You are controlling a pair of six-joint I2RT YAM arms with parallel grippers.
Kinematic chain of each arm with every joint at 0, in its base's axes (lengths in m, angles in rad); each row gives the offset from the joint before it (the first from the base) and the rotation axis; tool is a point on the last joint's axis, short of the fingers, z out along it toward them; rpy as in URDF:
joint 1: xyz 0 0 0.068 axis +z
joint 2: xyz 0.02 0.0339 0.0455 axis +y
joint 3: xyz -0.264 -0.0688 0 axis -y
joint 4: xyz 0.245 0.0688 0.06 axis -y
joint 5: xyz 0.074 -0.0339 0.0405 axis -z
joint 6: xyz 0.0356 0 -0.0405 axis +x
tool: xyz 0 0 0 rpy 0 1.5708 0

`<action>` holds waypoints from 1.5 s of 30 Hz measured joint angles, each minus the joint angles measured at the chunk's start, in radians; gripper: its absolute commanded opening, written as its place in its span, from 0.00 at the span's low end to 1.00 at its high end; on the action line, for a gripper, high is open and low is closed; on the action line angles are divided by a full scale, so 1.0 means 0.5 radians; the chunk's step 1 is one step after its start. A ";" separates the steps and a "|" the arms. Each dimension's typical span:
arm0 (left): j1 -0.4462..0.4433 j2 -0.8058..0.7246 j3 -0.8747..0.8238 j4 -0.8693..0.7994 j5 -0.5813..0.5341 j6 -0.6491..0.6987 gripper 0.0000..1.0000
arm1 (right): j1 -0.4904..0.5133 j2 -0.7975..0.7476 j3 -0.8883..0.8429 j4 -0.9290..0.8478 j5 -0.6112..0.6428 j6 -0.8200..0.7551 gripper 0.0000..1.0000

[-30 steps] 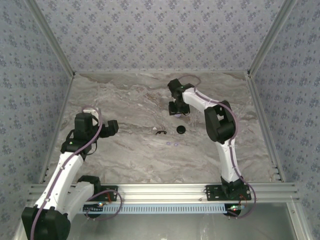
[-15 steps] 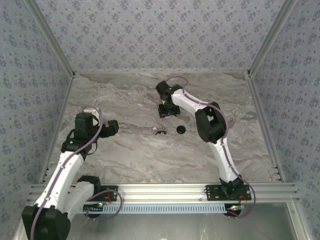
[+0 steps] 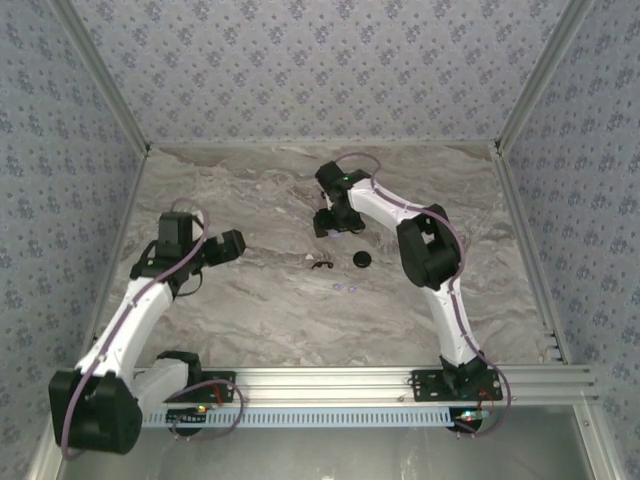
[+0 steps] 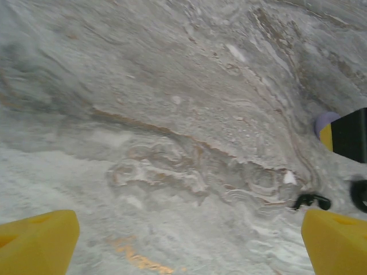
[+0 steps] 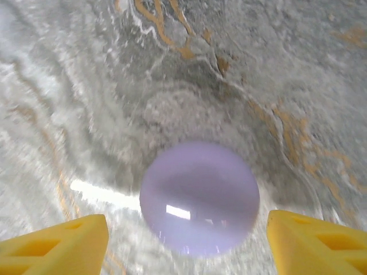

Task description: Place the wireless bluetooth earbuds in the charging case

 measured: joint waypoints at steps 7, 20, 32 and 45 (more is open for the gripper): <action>-0.220 0.653 0.396 0.034 0.210 -0.040 0.95 | -0.160 -0.381 -0.349 0.224 -0.231 0.020 0.73; -0.644 1.585 1.061 0.129 0.350 -0.130 0.68 | -0.433 -0.479 -0.784 0.543 -0.661 0.131 0.39; -0.691 1.872 1.241 0.235 0.494 -0.249 0.51 | -0.440 -0.316 -0.715 0.649 -0.922 0.166 0.34; -0.691 2.038 1.298 0.322 0.598 -0.335 0.46 | -0.472 -0.245 -0.674 0.716 -1.037 0.231 0.30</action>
